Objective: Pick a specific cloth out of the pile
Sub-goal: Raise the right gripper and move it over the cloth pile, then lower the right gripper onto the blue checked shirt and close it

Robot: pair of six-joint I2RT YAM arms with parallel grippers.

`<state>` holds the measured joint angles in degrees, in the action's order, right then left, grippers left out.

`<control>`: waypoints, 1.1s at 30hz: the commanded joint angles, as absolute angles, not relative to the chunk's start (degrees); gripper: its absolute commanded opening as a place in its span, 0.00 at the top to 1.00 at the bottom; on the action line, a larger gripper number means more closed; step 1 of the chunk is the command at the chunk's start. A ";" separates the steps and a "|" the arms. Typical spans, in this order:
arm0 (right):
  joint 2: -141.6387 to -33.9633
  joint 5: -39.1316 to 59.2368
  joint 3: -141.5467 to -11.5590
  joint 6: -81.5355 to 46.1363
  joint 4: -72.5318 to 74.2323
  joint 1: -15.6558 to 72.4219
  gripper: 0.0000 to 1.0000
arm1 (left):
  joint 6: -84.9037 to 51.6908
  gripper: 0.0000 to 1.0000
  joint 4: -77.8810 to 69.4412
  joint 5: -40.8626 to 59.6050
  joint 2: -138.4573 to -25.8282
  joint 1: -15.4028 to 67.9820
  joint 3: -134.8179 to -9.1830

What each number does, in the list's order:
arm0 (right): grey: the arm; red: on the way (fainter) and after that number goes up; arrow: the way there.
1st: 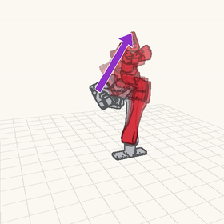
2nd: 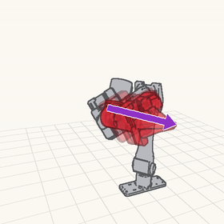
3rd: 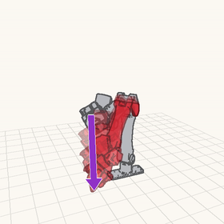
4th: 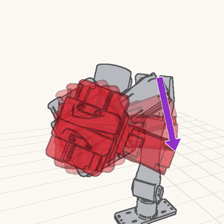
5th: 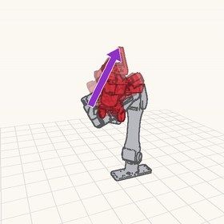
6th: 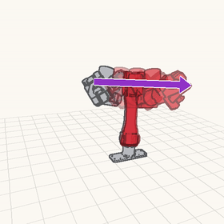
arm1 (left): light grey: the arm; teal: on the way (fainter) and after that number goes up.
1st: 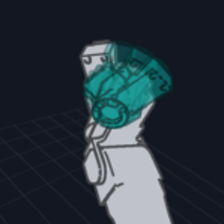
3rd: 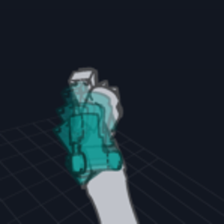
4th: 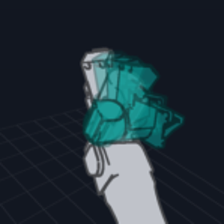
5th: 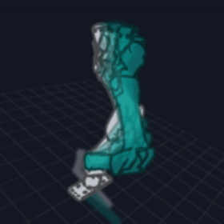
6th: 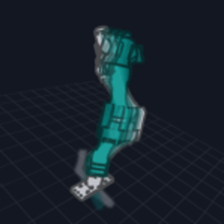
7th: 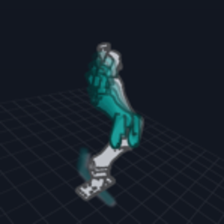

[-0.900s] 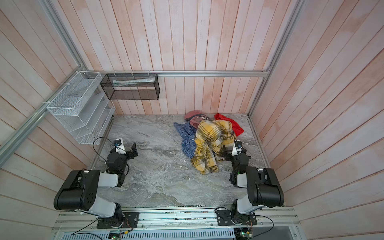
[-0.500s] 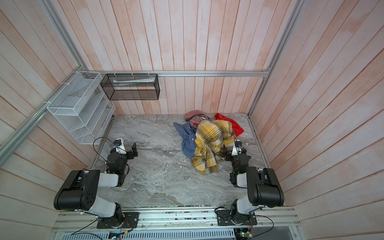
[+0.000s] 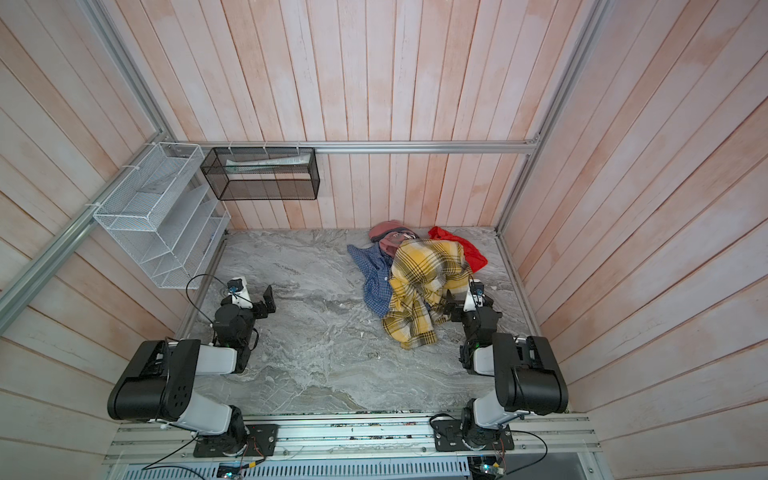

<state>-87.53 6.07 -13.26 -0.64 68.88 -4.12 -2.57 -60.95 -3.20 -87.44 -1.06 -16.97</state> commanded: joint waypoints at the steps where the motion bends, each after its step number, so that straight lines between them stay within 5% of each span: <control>1: -86.92 5.98 -14.41 -1.27 68.05 -4.40 0.05 | -1.93 0.00 -61.71 -2.29 -87.74 -0.97 -16.97; 8: -84.92 0.49 -14.38 -4.40 68.51 -4.62 0.07 | -2.01 0.00 -52.00 -0.23 -84.30 -1.65 -20.94; 12: -73.98 -0.07 -19.88 -8.60 49.45 -6.72 0.07 | -5.79 0.00 -33.03 -2.96 -76.82 -1.34 -28.63; 15: -66.77 -0.20 -24.00 -10.63 40.99 -7.64 0.07 | -10.10 0.00 -32.31 -3.78 -71.24 -0.55 -27.60; 22: -60.54 14.71 -40.79 -15.63 24.51 -7.05 0.09 | -14.25 0.00 -30.58 -5.50 -65.57 6.28 -24.18; 25: -63.62 15.88 -50.61 -13.28 17.18 -0.21 0.11 | -14.99 0.00 -30.23 -7.56 -66.14 10.49 -23.41; 33: -80.82 -4.05 -77.17 5.69 -7.73 28.05 0.13 | -16.86 0.00 -29.79 -12.64 -67.04 14.72 -23.52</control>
